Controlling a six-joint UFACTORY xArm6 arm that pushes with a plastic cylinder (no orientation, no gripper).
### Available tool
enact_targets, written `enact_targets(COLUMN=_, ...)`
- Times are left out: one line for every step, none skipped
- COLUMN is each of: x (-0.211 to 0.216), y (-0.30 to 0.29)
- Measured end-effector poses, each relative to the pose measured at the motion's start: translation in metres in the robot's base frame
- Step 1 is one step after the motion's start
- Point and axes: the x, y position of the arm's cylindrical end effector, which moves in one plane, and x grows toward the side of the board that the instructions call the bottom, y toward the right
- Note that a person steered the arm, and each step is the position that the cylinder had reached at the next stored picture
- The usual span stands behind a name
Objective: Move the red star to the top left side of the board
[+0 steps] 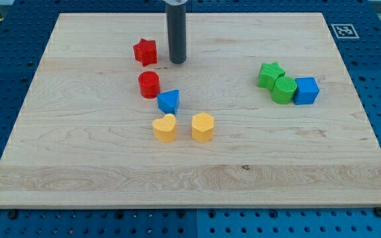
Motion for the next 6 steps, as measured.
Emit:
enact_targets(x=-0.003, y=-0.043)
enact_targets(x=-0.024, y=-0.060)
enact_targets(x=-0.035, y=-0.060)
enact_targets(x=-0.063, y=-0.060)
enact_targets(x=-0.101, y=-0.061)
enact_targets(x=-0.107, y=-0.086)
